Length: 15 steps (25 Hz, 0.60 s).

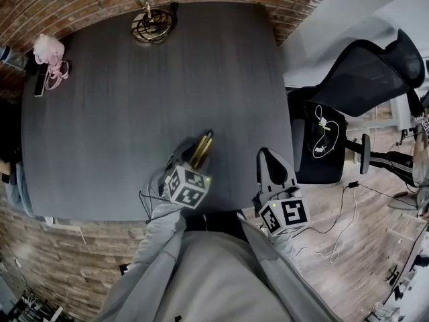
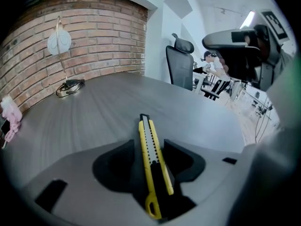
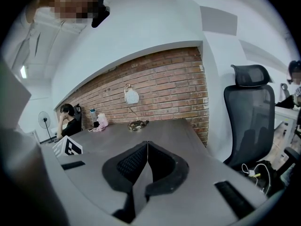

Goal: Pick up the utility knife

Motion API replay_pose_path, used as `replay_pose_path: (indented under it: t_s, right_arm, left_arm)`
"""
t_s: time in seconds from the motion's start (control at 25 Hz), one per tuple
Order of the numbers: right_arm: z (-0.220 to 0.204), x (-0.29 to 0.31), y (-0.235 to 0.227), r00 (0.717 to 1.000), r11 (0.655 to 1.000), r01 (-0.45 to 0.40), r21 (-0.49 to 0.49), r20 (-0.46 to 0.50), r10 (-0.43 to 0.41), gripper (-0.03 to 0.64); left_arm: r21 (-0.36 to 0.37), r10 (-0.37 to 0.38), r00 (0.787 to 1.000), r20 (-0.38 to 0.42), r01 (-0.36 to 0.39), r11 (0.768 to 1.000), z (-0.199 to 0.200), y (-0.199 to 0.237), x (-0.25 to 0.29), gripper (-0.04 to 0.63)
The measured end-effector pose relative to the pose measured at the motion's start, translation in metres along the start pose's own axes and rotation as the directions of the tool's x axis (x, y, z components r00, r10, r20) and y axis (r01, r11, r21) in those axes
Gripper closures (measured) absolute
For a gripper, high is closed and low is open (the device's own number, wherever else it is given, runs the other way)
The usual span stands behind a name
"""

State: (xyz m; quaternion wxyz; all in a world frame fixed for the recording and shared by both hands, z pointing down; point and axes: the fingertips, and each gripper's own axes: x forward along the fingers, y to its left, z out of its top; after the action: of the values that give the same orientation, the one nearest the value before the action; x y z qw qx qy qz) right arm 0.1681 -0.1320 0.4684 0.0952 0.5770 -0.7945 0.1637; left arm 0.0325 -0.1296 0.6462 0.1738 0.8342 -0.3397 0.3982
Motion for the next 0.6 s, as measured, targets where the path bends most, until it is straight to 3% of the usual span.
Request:
replay_pose_path:
  t_s: [0.44,0.6]
  right_arm:
    - [0.0019,-0.0049,-0.0022,1.000,1.000,0.011,0.007,0.004,-0.011,0.598]
    - [0.0009,-0.0048,-0.0026,1.000,1.000,0.010,0.007,0.005,-0.010,0.598]
  left_arm:
    - [-0.023,0.007,1.000,0.005,-0.007,1.000,0.0003,-0.0003,-0.0008,0.399]
    - [-0.039,0.018,1.000,0.001,-0.018,0.999,0.0007,0.0029,-0.0006,0.460]
